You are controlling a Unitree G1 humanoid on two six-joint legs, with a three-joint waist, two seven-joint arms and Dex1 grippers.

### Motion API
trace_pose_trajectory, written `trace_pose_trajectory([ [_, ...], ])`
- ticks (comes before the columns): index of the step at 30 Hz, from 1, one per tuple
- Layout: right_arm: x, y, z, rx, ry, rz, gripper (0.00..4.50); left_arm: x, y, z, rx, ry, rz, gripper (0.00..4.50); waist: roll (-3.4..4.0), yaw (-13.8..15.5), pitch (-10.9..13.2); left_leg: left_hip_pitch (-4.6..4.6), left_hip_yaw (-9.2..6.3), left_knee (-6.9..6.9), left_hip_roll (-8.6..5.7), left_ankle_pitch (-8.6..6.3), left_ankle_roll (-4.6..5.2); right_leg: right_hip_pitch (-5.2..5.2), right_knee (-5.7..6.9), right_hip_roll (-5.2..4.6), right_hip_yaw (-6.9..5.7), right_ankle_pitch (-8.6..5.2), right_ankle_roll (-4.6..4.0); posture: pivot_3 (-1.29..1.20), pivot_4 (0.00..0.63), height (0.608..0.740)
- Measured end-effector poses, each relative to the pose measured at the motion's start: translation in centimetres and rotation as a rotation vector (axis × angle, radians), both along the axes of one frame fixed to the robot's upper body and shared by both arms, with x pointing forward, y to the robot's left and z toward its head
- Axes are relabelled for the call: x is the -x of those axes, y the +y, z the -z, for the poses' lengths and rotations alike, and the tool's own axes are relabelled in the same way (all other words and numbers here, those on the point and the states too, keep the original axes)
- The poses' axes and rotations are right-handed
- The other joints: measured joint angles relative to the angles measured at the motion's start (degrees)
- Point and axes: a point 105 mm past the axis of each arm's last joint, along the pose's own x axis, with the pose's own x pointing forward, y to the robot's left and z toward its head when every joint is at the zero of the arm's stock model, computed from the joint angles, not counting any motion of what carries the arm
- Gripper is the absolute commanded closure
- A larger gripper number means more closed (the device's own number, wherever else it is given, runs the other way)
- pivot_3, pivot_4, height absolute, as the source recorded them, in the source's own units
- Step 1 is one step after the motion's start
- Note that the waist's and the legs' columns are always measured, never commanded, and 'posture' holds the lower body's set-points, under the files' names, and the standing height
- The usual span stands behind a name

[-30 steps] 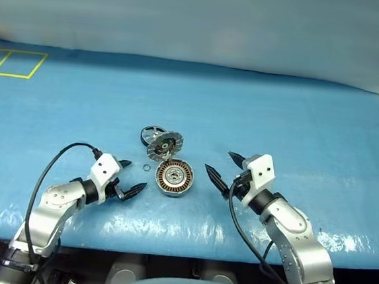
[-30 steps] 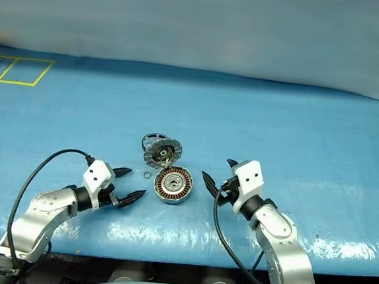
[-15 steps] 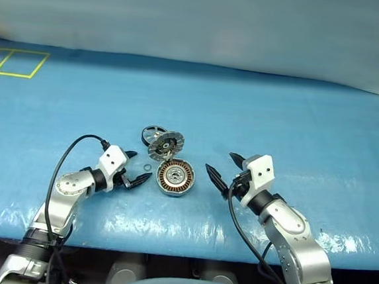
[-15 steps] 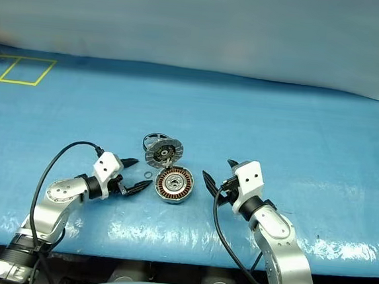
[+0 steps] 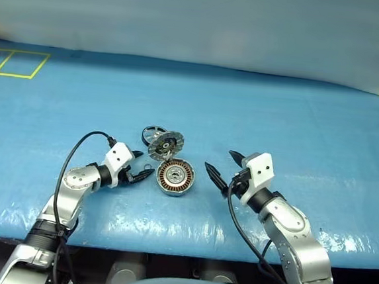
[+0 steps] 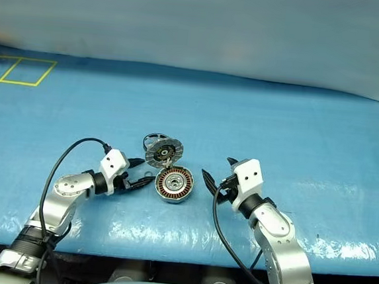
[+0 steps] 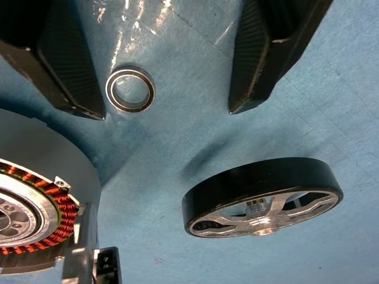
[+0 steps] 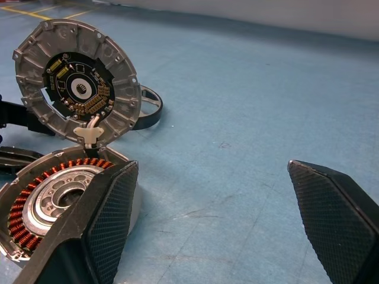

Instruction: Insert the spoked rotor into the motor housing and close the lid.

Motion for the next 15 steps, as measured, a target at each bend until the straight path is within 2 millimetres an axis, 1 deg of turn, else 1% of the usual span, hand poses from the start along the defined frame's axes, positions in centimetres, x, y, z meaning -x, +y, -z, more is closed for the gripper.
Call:
trace_pose_trajectory([
  [2,0.0,0.0,0.0,0.001,0.000,0.003,0.24,0.0,0.0,0.0,-0.007,-0.003,0.001,2.94,0.01,0.00,-0.01,0.01,0.00,0.02,0.01,0.00,0.00,0.01,0.01,0.01,0.00,0.01,-0.01,0.00,0.150,0.740],
  [5,0.0,0.0,0.0,0.003,0.000,0.004,0.24,0.0,0.1,0.1,-0.008,-0.005,-0.006,3.85,0.02,-0.03,-0.01,0.02,0.01,0.03,0.02,0.00,0.00,0.02,0.01,0.01,0.01,0.01,-0.02,0.00,0.150,0.740],
  [8,0.0,0.1,0.0,0.003,0.001,0.002,0.24,0.6,0.5,0.0,-0.012,0.002,-0.006,3.85,0.01,-0.34,-0.02,0.01,0.04,0.00,0.04,0.00,0.00,-0.02,0.01,0.01,0.03,0.01,-0.02,0.00,0.150,0.740],
  [10,0.0,0.1,0.1,0.004,0.002,0.003,0.24,1.7,1.2,0.0,-0.030,0.032,0.014,3.85,0.01,-0.58,-0.02,0.00,0.06,-0.07,0.06,-0.01,0.01,-0.07,0.01,0.02,0.06,0.01,-0.03,0.00,0.150,0.740],
  [13,0.0,0.1,0.1,0.009,0.004,-0.004,0.24,4.1,2.0,-0.2,-0.077,0.104,0.095,3.85,0.03,-0.65,-0.02,0.02,0.09,-0.17,0.11,-0.01,0.01,-0.12,0.00,0.01,0.09,-0.02,-0.09,0.00,0.150,0.740],
  [15,0.1,0.0,0.2,0.013,0.009,-0.007,0.24,6.0,2.1,-0.4,-0.087,0.172,0.155,3.85,0.08,-0.54,-0.02,0.02,0.10,-0.20,0.24,-0.01,0.01,-0.15,-0.01,-0.05,0.11,-0.04,-0.12,0.00,0.150,0.740],
])
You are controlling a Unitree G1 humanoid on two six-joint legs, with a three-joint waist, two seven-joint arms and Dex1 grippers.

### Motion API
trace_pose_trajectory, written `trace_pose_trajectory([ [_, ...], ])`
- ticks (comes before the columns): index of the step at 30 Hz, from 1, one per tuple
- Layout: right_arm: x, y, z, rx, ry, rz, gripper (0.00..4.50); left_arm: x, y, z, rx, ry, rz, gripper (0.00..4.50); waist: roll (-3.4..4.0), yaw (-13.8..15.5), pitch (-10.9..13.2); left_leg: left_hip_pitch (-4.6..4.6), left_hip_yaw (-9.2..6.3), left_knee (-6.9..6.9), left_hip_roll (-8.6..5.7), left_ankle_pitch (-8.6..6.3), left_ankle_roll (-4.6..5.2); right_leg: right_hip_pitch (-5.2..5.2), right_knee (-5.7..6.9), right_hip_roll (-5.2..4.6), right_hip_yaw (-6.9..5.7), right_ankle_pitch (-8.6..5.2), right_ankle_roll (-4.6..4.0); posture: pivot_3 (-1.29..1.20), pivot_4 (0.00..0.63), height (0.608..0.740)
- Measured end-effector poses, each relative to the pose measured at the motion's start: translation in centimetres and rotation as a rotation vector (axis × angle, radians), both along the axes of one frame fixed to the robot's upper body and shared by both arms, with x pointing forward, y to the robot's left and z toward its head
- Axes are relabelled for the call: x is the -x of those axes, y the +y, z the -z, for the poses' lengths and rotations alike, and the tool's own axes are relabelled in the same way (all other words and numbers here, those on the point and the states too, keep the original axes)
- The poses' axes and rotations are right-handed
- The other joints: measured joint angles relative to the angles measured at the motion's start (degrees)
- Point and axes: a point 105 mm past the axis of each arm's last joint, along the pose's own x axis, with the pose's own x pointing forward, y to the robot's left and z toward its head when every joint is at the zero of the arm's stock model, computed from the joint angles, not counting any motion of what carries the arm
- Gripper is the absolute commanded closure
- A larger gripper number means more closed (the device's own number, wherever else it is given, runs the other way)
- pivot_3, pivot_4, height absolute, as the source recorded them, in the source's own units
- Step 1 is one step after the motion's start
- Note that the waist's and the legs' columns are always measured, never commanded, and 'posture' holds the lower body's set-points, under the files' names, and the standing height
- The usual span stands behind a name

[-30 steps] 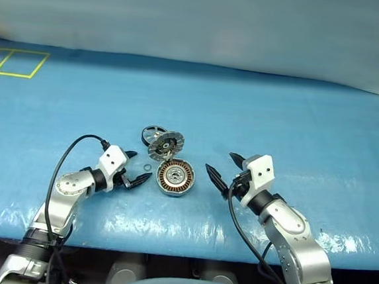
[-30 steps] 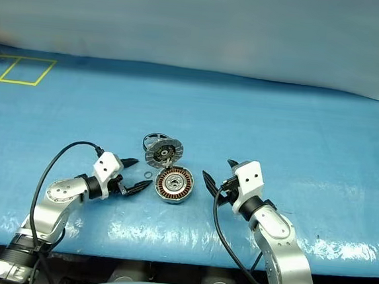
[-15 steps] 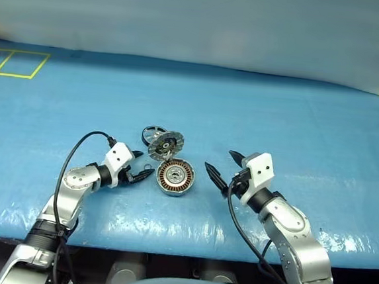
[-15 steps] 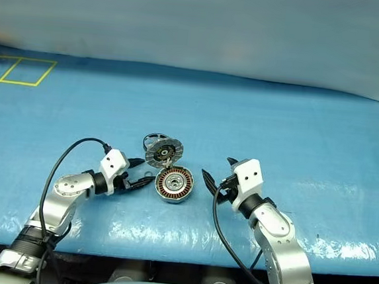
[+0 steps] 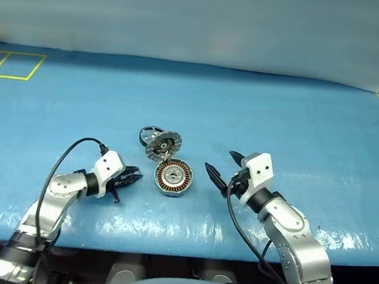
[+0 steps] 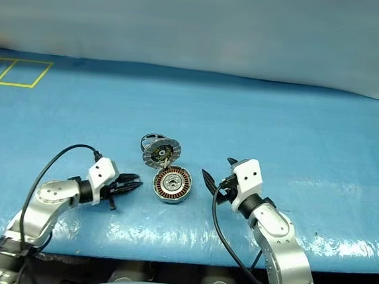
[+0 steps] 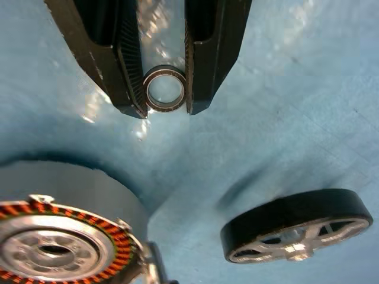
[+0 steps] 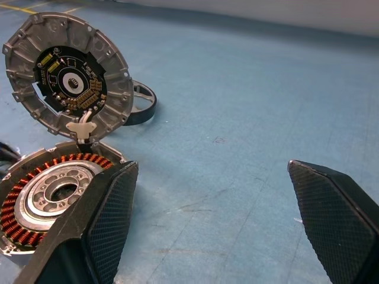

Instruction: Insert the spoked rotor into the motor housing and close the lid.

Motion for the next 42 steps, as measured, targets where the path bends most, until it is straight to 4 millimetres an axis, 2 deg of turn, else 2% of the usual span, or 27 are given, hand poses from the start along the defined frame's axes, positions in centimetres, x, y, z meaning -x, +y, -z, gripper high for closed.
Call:
trace_pose_trajectory([
  [3,0.2,0.1,0.0,-0.009,-0.004,-0.020,0.24,2.3,-1.0,-0.4,0.041,0.103,0.066,3.85,-0.01,0.23,0.03,-0.06,0.00,0.04,0.04,0.00,0.01,-0.02,-0.05,-0.04,0.00,0.00,0.01,0.00,0.150,0.740],
  [6,0.9,0.3,0.0,-0.014,-0.009,-0.077,0.24,3.3,-2.8,-2.2,0.122,0.120,0.133,3.85,-0.03,0.67,0.07,-0.12,-0.01,0.14,0.05,-0.02,0.03,-0.02,-0.06,-0.06,-0.01,0.00,0.01,0.00,0.150,0.740],
  [10,2.5,0.6,0.3,0.015,-0.036,-0.198,0.24,2.9,-4.4,-5.3,0.173,0.042,0.184,3.85,-0.01,0.72,0.09,-0.10,0.00,0.17,0.05,-0.02,0.03,0.00,-0.05,-0.01,-0.02,0.00,0.02,0.00,0.150,0.740],
  [17,4.2,0.4,2.9,0.028,0.036,-0.289,0.24,1.9,-6.2,-7.2,0.197,-0.056,0.178,3.85,-0.03,0.71,0.12,-0.09,0.06,0.18,-0.07,-0.03,0.04,0.01,-0.05,0.04,-0.01,0.01,0.03,0.00,0.150,0.740],
  [23,4.7,0.9,4.6,0.048,0.041,-0.331,0.24,0.6,-8.4,-6.5,0.205,-0.134,0.112,3.85,-0.06,0.76,0.12,-0.07,0.09,0.26,-0.17,-0.03,0.05,0.06,-0.04,0.05,0.03,0.05,0.08,0.00,0.150,0.740],
  [26,4.8,1.1,5.0,0.055,0.042,-0.339,0.24,0.1,-8.5,-5.8,0.183,-0.154,0.074,3.85,-0.06,0.78,0.13,-0.07,0.08,0.27,-0.16,-0.03,0.04,0.05,-0.02,0.09,0.03,0.05,0.08,0.00,0.150,0.740],
  [35,4.4,1.0,5.2,0.067,0.040,-0.334,0.24,-1.7,-9.5,-4.7,0.151,-0.226,0.026,3.85,-0.06,1.04,0.12,-0.08,0.08,0.31,-0.21,-0.03,0.05,0.09,-0.02,0.07,0.04,0.07,0.12,0.00,0.150,0.740],
  [42,4.0,1.0,5.1,0.072,0.034,-0.322,0.24,-2.1,-10.8,-3.3,0.154,-0.166,0.051,3.85,-0.06,0.87,0.12,-0.07,0.08,0.33,-0.21,-0.03,0.05,0.09,0.01,0.10,0.04,0.09,0.15,0.00,0.150,0.740],
])
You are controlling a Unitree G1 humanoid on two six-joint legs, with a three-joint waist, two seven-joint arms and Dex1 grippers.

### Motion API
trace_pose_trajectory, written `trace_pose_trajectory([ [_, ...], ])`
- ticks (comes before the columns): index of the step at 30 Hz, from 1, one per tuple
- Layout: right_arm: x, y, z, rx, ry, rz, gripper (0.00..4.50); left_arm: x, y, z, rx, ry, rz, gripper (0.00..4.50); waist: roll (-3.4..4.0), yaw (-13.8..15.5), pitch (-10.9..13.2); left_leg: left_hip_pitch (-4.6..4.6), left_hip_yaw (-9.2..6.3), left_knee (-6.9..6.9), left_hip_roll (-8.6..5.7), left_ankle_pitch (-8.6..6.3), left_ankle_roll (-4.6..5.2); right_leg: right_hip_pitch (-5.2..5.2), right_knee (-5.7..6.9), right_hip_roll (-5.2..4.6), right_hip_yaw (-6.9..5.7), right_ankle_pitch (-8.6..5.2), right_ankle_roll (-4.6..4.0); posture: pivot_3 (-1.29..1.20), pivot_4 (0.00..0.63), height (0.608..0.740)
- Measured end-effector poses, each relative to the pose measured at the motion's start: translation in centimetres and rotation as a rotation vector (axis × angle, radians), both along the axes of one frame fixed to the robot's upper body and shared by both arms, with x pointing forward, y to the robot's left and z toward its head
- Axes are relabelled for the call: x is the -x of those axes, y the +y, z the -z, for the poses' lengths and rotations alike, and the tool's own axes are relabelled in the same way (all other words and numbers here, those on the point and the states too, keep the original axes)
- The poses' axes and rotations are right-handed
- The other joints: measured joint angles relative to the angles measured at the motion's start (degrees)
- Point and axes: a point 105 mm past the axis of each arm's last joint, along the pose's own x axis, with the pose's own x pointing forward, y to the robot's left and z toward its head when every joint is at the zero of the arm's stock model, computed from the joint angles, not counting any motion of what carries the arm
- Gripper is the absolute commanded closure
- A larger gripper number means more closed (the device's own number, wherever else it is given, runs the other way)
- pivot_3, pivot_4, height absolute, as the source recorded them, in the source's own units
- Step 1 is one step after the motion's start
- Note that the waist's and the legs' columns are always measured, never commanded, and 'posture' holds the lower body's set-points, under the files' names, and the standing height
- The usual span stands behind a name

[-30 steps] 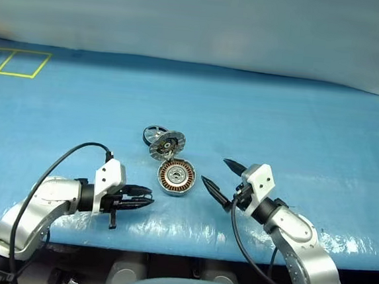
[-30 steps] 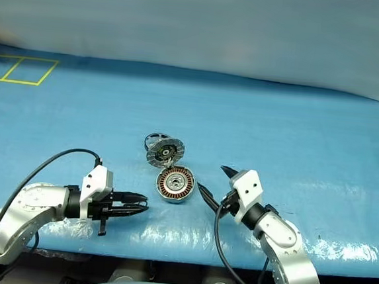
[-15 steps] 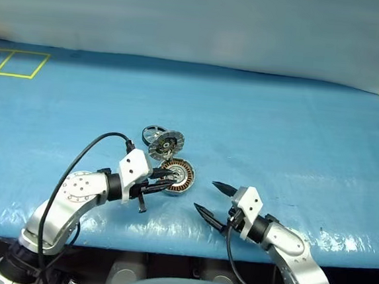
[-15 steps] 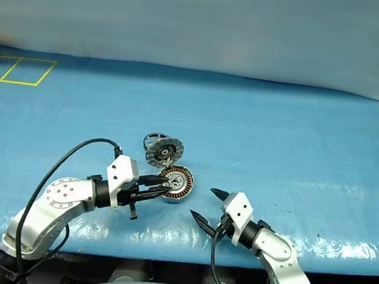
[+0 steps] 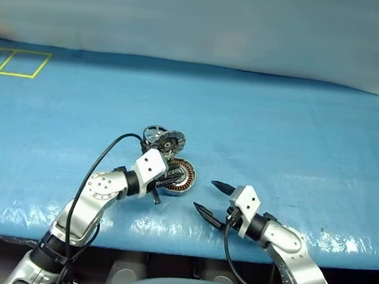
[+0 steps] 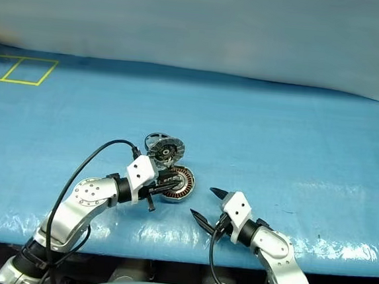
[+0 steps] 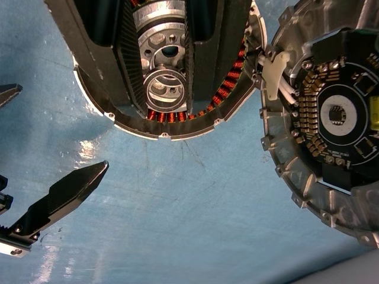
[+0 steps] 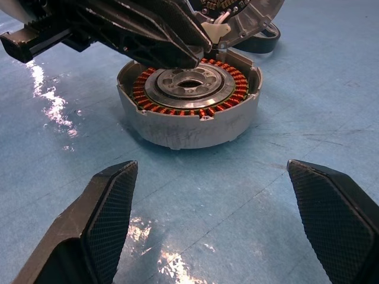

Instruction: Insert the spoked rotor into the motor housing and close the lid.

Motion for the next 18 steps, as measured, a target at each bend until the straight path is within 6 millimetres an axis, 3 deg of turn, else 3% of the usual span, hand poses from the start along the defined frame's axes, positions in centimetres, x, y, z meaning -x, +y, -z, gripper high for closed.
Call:
trace_pose_trajectory([
  [18,0.11,-0.05,0.73,0.011,0.038,0.033,0.24,-0.29,0.03,1.02,-0.030,0.044,-0.016,3.85,0.00,0.10,-0.01,0.01,-0.02,0.12,-0.01,0.00,0.01,0.08,0.01,0.00,0.00,0.02,0.03,0.00,0.150,0.740],
])
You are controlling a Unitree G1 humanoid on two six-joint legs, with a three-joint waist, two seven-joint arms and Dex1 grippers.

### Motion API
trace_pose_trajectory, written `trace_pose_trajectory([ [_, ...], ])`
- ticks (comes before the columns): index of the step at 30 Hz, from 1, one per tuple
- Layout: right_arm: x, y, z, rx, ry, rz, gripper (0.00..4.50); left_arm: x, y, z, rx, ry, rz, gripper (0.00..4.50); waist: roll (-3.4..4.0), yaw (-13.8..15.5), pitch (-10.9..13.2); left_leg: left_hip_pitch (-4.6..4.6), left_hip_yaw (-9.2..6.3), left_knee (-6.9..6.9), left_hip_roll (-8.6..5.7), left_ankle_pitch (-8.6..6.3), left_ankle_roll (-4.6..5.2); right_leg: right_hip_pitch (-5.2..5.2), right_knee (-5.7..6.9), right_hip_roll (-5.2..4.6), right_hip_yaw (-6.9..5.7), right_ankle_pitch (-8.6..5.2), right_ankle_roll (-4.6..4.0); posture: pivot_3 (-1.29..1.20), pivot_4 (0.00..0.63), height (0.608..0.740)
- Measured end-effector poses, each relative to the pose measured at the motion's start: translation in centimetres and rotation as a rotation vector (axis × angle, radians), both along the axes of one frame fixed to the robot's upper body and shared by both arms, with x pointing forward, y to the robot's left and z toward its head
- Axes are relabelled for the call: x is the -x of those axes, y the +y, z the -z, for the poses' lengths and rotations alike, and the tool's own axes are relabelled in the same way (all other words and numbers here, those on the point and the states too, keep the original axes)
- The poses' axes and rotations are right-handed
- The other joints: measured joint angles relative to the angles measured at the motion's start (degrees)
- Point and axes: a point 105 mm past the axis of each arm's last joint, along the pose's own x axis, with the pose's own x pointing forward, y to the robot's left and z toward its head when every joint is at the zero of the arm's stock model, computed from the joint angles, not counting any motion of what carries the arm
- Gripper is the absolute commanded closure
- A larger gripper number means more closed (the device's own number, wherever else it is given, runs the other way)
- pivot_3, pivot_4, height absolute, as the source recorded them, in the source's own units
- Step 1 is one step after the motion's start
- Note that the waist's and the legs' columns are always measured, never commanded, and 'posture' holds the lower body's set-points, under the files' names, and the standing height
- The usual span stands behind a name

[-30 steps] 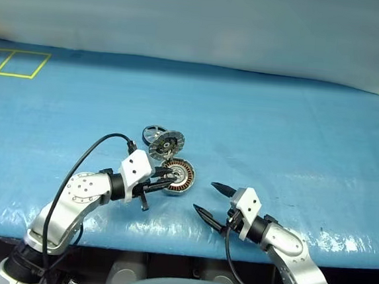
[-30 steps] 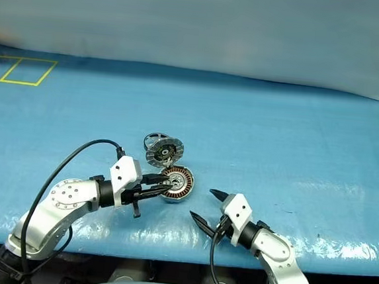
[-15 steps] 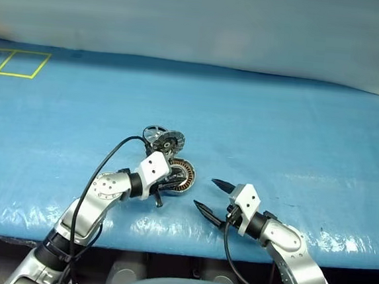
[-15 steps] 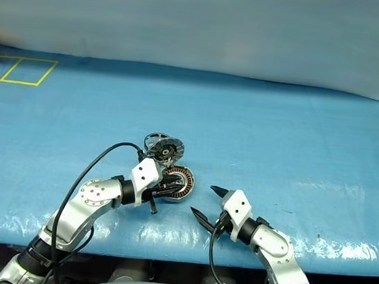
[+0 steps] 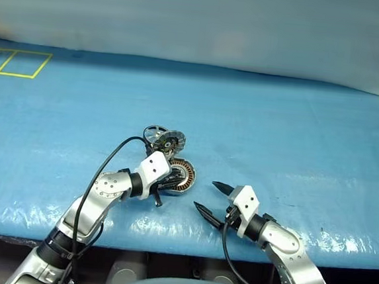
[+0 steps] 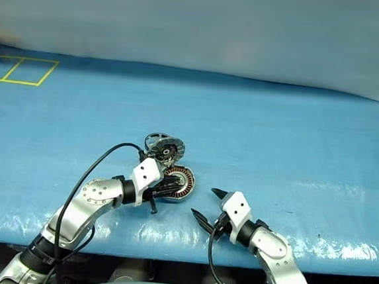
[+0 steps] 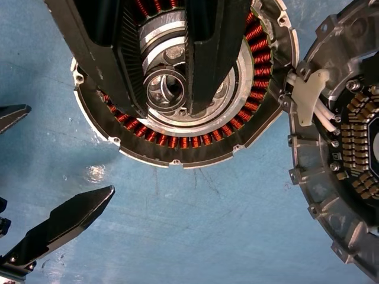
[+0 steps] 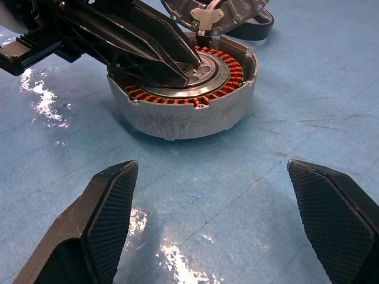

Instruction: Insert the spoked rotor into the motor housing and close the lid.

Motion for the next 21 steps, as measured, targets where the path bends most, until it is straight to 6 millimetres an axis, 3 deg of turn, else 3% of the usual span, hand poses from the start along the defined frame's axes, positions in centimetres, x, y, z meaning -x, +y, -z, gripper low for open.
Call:
trace_pose_trajectory([
  [6,-0.3,0.2,-0.2,0.002,-0.007,-0.006,0.24,-0.3,-0.2,0.1,0.009,-0.005,-0.010,3.85,0.01,0.01,0.00,0.06,-0.03,0.13,0.00,-0.01,0.02,0.13,0.00,0.00,-0.01,0.01,0.02,0.00,0.150,0.740],
  [13,-0.4,0.1,-0.1,0.006,0.004,-0.002,0.24,-0.1,-0.4,0.1,0.035,0.013,0.004,1.60,0.00,-0.01,0.00,0.09,-0.05,0.13,-0.01,-0.03,0.05,0.18,-0.01,-0.01,-0.02,0.01,0.02,0.00,0.150,0.740],
  [17,-0.4,0.1,-0.1,0.008,0.008,-0.002,0.24,0.5,-0.1,-0.2,0.065,0.034,0.028,1.60,0.01,-0.11,0.00,0.08,-0.05,0.10,0.00,-0.05,0.07,0.16,-0.02,-0.01,-0.01,0.01,0.02,0.00,0.150,0.740],
  [21,-0.3,0.1,-0.1,0.008,0.008,-0.002,0.24,1.2,0.3,-1.0,0.097,0.043,0.049,2.53,0.01,-0.03,0.00,0.06,-0.05,0.12,0.02,-0.05,0.07,0.15,-0.02,-0.03,-0.02,0.01,0.02,0.00,0.150,0.740],
])
